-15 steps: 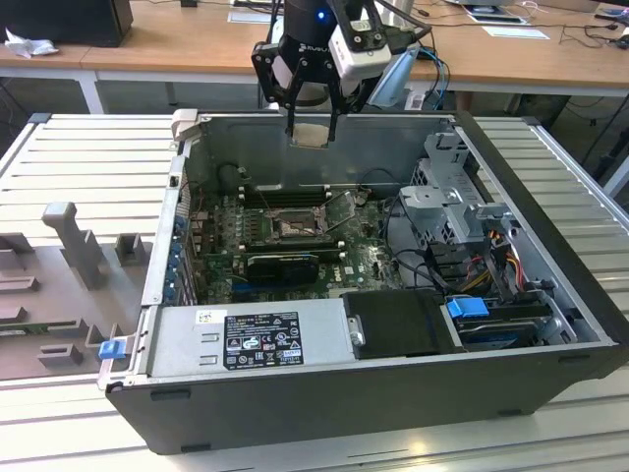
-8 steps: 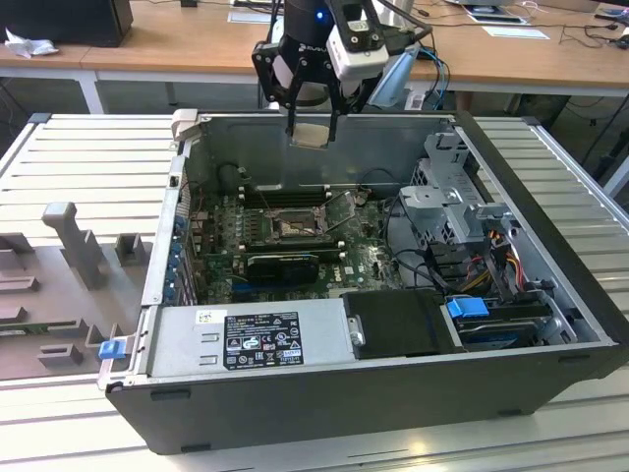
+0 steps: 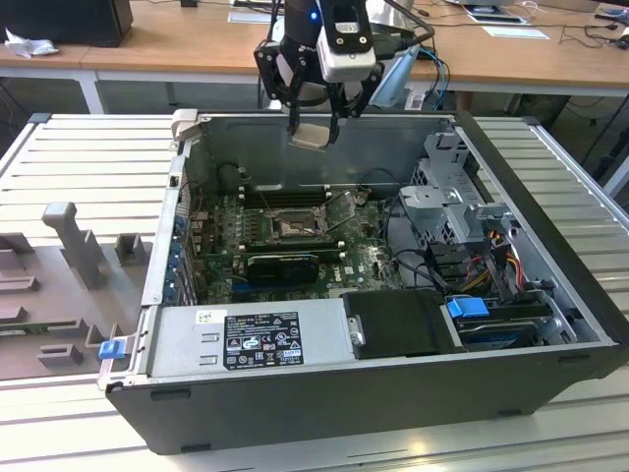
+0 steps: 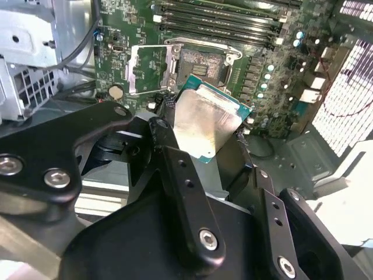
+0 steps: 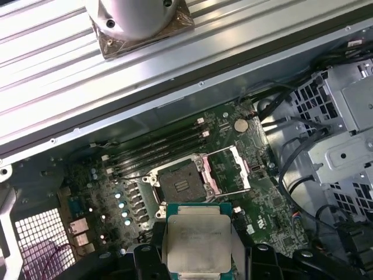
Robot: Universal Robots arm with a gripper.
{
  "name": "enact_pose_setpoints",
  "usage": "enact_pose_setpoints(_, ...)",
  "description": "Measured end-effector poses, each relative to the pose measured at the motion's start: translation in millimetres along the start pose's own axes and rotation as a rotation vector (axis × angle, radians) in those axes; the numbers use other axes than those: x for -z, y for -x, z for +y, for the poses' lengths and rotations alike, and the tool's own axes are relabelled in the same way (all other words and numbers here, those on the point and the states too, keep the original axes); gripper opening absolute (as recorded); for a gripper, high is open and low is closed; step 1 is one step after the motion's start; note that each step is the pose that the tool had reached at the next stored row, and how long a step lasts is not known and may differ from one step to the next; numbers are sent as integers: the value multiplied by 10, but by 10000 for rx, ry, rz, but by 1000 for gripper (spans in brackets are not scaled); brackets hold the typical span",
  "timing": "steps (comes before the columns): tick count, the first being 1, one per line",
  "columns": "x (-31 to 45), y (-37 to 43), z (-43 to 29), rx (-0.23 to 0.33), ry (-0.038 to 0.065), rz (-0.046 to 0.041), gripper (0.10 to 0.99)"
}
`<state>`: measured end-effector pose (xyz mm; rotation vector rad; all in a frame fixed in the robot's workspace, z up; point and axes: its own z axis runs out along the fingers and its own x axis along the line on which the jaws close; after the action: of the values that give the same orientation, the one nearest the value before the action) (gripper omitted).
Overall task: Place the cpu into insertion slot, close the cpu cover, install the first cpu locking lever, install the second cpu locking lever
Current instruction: 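Place the cpu into insertion slot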
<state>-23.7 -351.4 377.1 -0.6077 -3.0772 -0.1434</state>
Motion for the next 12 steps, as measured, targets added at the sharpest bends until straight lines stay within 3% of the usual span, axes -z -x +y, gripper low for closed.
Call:
enact_pose_setpoints(6, -45, 0, -4, -317, 2, -21, 529)
enact_pose_setpoints(12, -67, 0, -6, -1470, 15, -129, 529)
